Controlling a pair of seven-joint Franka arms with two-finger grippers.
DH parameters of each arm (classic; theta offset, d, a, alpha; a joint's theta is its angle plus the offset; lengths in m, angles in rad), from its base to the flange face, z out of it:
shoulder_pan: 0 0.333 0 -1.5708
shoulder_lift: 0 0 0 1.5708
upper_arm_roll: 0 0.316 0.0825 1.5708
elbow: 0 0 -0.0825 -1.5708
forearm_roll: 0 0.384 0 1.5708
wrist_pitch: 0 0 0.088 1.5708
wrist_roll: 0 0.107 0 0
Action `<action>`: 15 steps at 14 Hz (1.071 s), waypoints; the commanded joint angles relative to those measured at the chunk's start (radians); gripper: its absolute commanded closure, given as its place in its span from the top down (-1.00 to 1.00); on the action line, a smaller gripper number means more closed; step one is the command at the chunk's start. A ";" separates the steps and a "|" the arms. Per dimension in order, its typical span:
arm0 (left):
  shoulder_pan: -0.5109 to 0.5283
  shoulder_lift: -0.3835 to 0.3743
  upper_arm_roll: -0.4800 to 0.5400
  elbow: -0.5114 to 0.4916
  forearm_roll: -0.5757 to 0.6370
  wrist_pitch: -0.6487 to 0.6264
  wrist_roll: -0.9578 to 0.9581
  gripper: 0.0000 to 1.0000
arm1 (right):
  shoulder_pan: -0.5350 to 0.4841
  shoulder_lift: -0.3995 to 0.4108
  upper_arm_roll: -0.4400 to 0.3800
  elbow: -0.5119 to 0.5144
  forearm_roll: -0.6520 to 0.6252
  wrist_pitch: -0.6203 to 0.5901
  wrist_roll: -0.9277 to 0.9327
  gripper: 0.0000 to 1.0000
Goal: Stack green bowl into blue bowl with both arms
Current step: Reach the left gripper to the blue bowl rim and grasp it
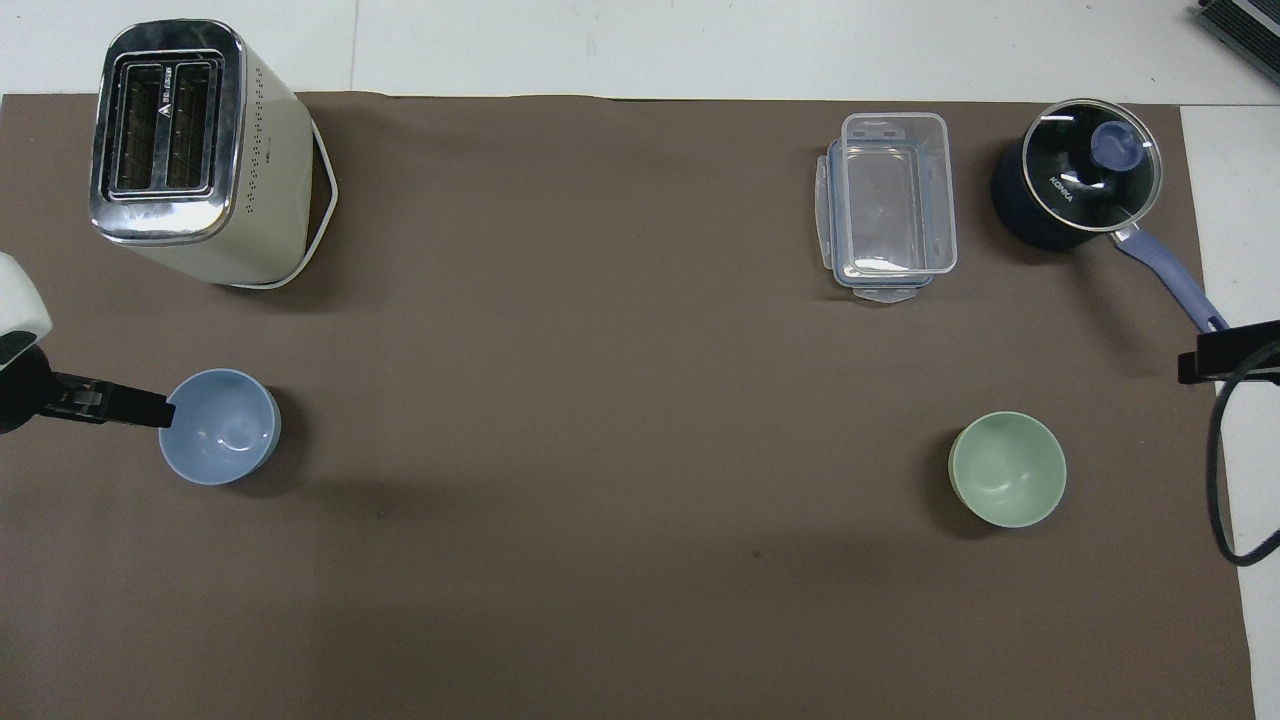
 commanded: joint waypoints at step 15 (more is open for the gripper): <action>0.189 0.079 -0.006 -0.273 -0.073 0.398 0.272 1.00 | 0.000 -0.010 -0.001 -0.003 0.001 -0.013 -0.020 1.00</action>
